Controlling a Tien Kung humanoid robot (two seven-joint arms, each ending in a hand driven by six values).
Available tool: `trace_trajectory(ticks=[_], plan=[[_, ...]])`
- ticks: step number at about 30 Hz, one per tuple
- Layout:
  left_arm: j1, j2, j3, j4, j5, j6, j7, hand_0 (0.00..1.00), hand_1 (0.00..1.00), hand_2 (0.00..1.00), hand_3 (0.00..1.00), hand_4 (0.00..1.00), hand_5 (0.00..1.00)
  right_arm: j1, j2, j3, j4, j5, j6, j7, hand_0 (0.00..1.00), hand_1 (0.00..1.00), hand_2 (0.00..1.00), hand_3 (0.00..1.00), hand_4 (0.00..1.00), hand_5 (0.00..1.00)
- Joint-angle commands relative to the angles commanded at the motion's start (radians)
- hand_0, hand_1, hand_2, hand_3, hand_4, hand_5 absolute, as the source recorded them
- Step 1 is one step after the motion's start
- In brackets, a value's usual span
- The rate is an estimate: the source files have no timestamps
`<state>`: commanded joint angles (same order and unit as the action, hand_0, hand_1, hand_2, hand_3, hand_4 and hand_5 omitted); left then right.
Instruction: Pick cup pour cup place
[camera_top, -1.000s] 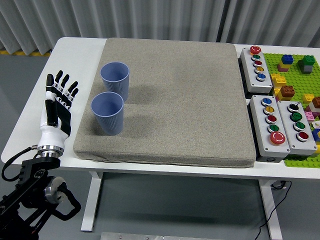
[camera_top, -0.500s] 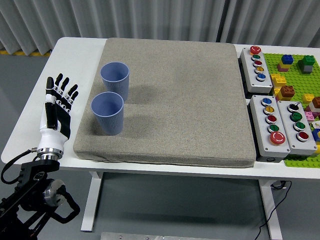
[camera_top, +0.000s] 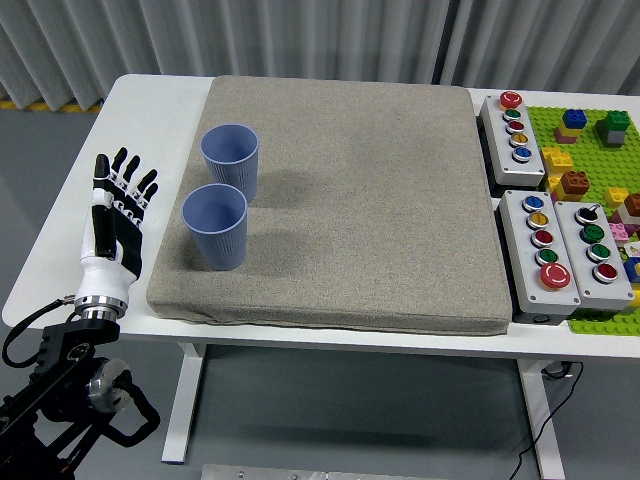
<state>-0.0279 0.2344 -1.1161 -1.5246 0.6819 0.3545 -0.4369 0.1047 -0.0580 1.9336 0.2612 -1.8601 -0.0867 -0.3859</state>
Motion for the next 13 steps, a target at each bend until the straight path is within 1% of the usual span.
trace_trajectory(ticks=[13], plan=[[-0.005, 0.001, 0.0, -0.001, 0.008, -0.003, 0.009, 0.9, 0.882, 0.996, 0.998, 0.903, 0.998, 0.003, 0.001, -0.003, 0.001, 0.001, 0.0, 0.0, 0.65, 0.639, 0.554, 0.592, 0.002, 0.018]])
